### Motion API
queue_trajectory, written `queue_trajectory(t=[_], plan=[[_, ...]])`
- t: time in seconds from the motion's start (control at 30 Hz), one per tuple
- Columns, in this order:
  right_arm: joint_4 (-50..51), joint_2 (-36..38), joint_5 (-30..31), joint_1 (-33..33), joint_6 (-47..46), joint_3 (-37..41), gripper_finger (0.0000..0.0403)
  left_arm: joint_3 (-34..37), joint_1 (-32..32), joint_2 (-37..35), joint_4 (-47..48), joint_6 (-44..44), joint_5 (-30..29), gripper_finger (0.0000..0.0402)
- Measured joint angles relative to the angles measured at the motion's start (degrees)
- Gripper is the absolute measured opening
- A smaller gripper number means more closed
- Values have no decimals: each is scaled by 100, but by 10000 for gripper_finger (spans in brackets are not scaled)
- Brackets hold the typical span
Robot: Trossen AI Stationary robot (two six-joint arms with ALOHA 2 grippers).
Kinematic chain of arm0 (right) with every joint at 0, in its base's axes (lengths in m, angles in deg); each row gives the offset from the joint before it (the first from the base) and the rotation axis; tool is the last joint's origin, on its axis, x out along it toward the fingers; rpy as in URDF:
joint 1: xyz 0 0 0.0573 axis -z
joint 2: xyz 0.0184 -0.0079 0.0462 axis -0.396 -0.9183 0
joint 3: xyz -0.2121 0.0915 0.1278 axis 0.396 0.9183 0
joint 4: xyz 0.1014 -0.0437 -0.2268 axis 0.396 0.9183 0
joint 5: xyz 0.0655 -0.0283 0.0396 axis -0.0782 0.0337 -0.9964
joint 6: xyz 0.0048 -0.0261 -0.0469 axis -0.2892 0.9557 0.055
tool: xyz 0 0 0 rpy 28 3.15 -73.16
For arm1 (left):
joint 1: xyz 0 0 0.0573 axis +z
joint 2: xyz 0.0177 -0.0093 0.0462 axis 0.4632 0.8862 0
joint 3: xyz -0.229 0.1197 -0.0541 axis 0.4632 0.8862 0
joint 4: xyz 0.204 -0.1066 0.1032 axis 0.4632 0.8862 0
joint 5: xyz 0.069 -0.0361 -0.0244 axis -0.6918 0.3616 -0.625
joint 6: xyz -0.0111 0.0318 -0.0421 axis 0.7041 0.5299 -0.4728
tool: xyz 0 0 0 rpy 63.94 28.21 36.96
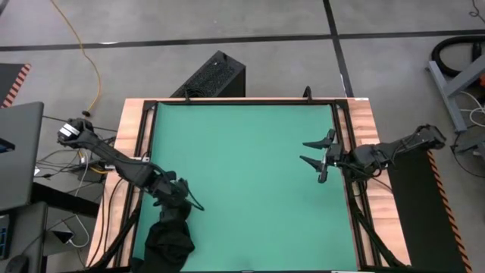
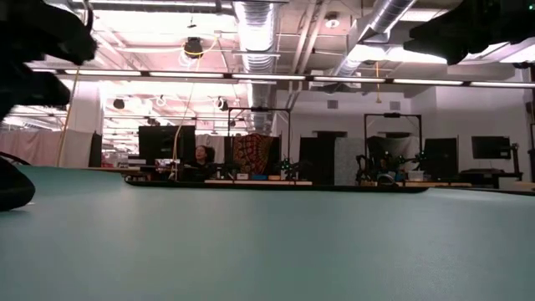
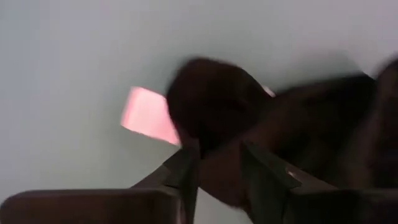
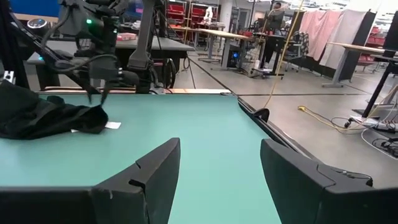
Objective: Roll towel
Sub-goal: Fold the black towel
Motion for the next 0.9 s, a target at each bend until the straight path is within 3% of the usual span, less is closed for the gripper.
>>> queue_trajectory(t=[0.1,0.23,0.43,0.6,0.9], plan=[[15,-4,2,85,0,0,253,-1,0,-83,-26,25,374,142],[65,-40,2,156,-9,0,262,0,9,-110,-25,169,335,202],[170,-42,-4,160,-9,1,266,0,12,-106,180,300,-542,277],[170,-39,-9,160,-9,0,266,0,11,-106,169,298,-526,283],[201,-42,-31,160,-6,0,266,444,39,32,-312,325,-371,251]])
